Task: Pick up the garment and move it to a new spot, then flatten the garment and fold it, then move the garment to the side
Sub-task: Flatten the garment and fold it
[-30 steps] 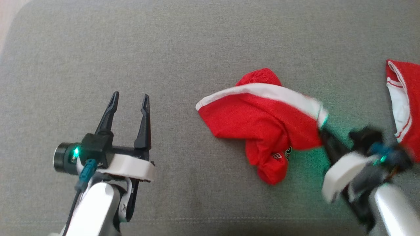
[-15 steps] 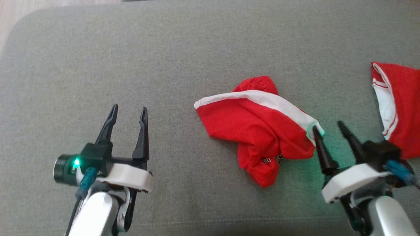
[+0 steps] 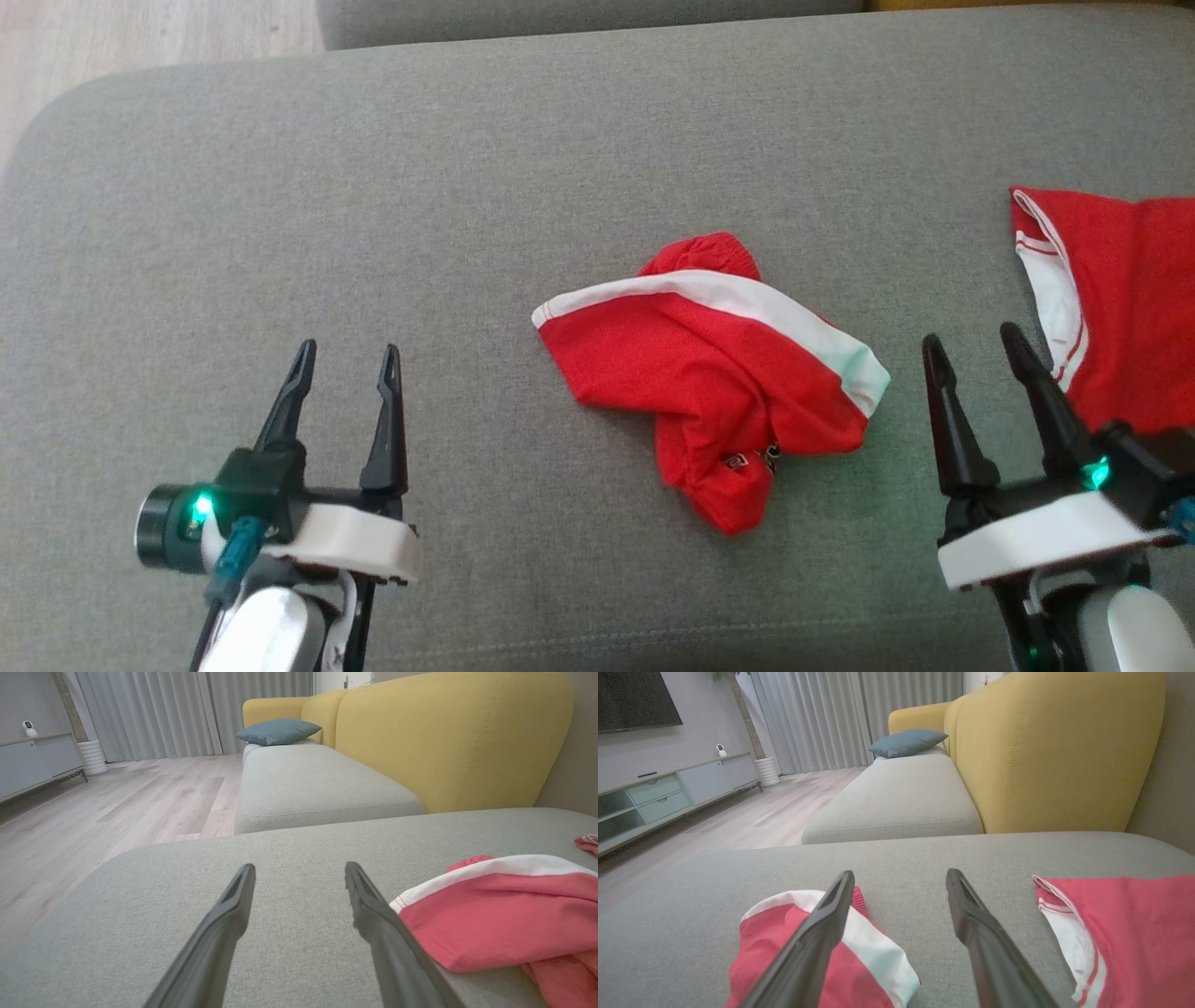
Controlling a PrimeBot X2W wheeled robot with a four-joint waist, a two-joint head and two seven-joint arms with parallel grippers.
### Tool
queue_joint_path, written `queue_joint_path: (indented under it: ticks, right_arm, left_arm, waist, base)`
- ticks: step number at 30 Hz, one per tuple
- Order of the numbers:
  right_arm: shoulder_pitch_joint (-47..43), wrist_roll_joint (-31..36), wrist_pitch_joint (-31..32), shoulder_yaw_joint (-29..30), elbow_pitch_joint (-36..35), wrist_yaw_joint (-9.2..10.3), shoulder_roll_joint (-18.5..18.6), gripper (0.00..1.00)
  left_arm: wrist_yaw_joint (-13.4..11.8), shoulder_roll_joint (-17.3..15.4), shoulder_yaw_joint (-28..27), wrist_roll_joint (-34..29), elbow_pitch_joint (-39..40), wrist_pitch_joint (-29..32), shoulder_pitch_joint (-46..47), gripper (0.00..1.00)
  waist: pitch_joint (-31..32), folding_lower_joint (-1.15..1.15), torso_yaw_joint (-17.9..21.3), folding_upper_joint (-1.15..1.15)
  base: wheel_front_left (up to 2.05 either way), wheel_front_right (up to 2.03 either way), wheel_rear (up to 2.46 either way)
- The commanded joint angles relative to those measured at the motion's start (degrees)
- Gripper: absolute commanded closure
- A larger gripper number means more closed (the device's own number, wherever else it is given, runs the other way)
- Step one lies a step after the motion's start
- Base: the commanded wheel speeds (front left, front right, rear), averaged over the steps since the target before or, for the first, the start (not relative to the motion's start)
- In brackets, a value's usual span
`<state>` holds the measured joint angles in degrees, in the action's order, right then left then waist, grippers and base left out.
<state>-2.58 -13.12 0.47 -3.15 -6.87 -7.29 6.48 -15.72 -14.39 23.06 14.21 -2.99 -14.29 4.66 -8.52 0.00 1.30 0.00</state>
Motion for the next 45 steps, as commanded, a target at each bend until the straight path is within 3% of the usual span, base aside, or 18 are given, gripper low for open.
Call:
queue_joint_path:
  ticks: [1,14,23,30,39,40,41,43,44,45]
  right_arm:
    - [0.4,-0.4,0.2,-1.3,-2.4,-0.2,0.5,0.0]
    - [0.9,-1.0,0.8,-1.7,-2.7,-0.2,0.6,0.0]
    - [2.8,-1.5,1.2,-2.5,-2.3,-0.2,1.0,0.0]
    - [4.3,-1.8,1.2,-3.6,-1.3,-0.2,0.8,0.0]
    - [4.9,-2.4,0.9,-3.5,0.3,-0.2,0.5,0.0]
    - [4.8,-2.5,0.9,-3.2,0.5,-0.2,0.4,0.0]
    - [4.8,-2.7,1.1,-2.9,0.8,-0.2,0.4,0.0]
    - [4.7,-2.7,1.2,-2.3,1.2,-0.2,0.4,0.0]
    - [4.6,-2.8,1.5,-1.9,1.6,-0.2,0.5,0.0]
    - [4.4,-2.8,1.8,-1.6,1.9,-0.2,0.5,0.0]
  left_arm:
    - [-0.6,-1.3,-2.5,-0.4,2.5,-0.3,1.4,0.0]
    - [-0.3,-1.9,-1.4,-0.8,2.9,0.7,2.8,0.0]
    - [6.9,0.0,4.5,-0.3,-2.4,7.8,13.6,0.0]
    - [13.5,3.2,8.0,2.2,-16.1,15.6,23.6,0.0]
    - [18.0,4.6,9.2,3.8,-31.0,19.3,31.5,0.0]
    - [18.5,4.7,9.5,3.8,-32.0,19.7,32.0,0.04]
    - [19.1,4.8,9.9,3.8,-33.0,20.1,32.6,0.28]
    - [19.9,4.8,10.9,3.4,-34.7,20.4,33.7,0.86]
    - [20.2,4.8,11.4,3.2,-35.5,20.6,34.1,1.0]
    - [20.4,4.9,11.7,3.1,-36.1,20.5,34.4,1.0]
  waist:
    - [0.0,0.0,0.0,0.0]
    - [-0.9,0.0,0.1,0.0]
    - [-4.5,0.0,1.3,0.0]
    - [-6.9,0.0,3.9,0.0]
    - [-8.8,0.0,6.3,0.0]
    - [-8.9,0.0,6.4,0.0]
    - [-9.1,0.0,6.5,0.0]
    - [-9.4,0.0,6.8,0.0]
    - [-9.5,0.0,6.9,0.0]
    - [-9.6,0.0,7.0,0.0]
  base:
    - [0.0,0.0,0.0]
    - [0.0,0.0,0.0]
    - [0.0,0.0,0.0]
    - [0.0,0.0,0.0]
    - [0.0,0.0,0.0]
    - [0.0,0.0,0.0]
    - [0.0,0.0,0.0]
    - [0.0,0.0,0.0]
    - [0.0,0.0,0.0]
    - [0.0,0.0,0.0]
